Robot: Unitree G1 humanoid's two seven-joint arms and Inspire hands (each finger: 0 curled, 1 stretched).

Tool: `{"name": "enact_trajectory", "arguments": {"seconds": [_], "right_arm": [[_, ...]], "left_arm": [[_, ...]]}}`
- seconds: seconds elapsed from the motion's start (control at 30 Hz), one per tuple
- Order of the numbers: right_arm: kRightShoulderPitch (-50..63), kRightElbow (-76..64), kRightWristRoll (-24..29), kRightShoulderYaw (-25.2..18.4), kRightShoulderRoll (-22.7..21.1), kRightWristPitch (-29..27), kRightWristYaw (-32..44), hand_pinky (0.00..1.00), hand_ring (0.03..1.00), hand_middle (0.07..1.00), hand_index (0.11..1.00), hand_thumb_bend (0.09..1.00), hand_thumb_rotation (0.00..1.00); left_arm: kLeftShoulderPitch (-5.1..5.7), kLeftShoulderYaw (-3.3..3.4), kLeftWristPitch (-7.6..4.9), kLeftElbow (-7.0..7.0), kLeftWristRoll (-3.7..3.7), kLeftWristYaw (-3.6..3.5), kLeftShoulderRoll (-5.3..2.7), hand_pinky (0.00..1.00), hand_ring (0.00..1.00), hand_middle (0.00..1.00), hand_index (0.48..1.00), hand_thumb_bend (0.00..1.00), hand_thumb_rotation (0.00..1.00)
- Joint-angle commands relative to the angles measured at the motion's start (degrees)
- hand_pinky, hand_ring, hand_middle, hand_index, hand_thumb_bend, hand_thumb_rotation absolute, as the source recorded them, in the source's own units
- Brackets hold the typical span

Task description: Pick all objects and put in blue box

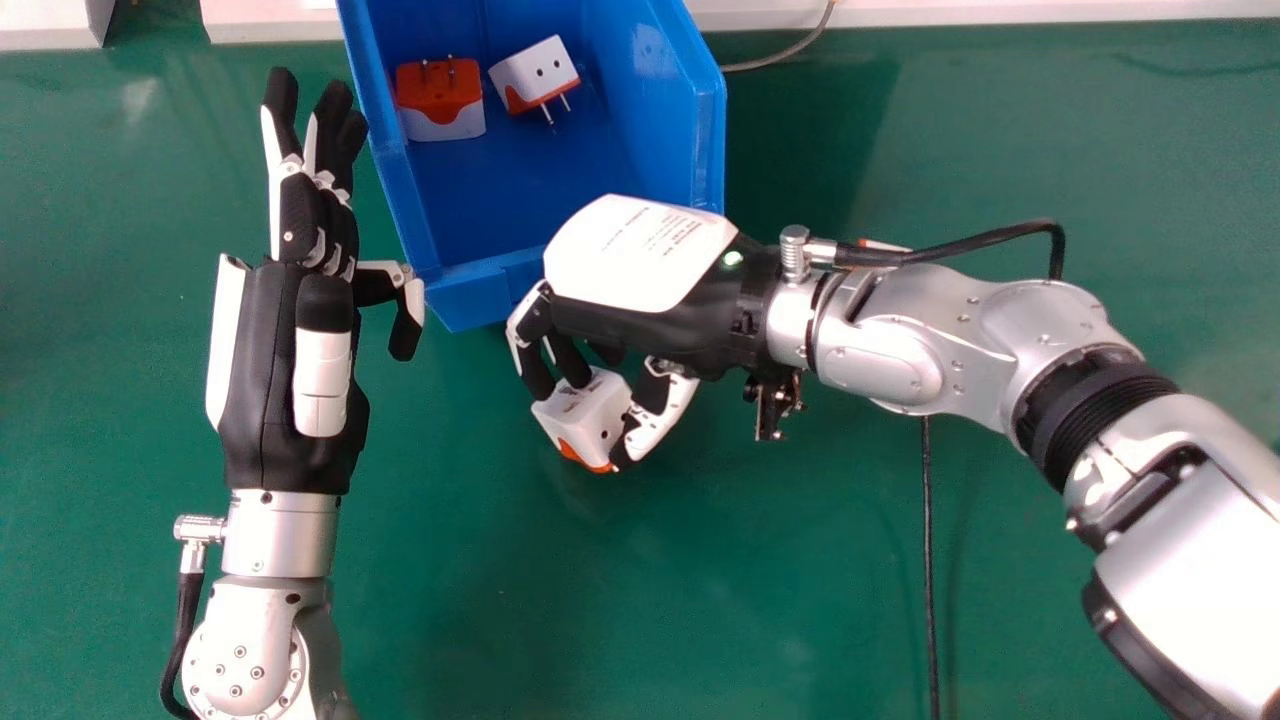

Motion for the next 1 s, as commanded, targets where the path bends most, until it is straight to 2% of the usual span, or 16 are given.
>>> {"name": "enact_trajectory", "arguments": {"seconds": [0.0,0.13,0.33,0.73,0.97], "right_arm": [[-0.08,0.51,-0.61,0.89,0.44,1.84,0.47,0.6,0.72,0.775,0.781,0.925,0.1],[-0.48,0.97,-1.39,2.11,0.89,3.7,1.02,0.63,0.779,0.835,0.83,0.971,0.15],[-0.48,0.87,-1.25,2.35,1.28,4.37,2.62,0.66,0.821,0.871,0.863,0.994,0.2],[-0.37,0.8,-1.23,2.35,1.26,4.57,3.54,0.67,0.829,0.889,0.875,1.0,0.21],[0.8,2.47,-4.13,5.01,2.5,6.73,-1.5,0.67,0.819,0.879,0.875,1.0,0.19]], "left_arm": [[-0.42,-0.01,-1.16,-1.13,0.05,-0.09,-0.16,0.0,1.0,1.0,0.903,1.0,0.97],[-0.36,0.07,-1.18,-1.14,0.16,-0.08,0.04,0.0,1.0,1.0,0.902,1.0,0.97],[-0.33,0.16,-0.81,-1.13,0.25,-0.04,0.18,0.0,1.0,1.0,0.901,1.0,0.97],[-0.36,0.12,-0.99,-1.11,0.43,0.06,0.18,0.0,1.0,1.0,0.902,1.0,0.97],[0.0,0.05,-0.85,-1.79,0.1,-0.24,0.22,0.0,1.0,1.0,0.902,1.0,0.97]]}}
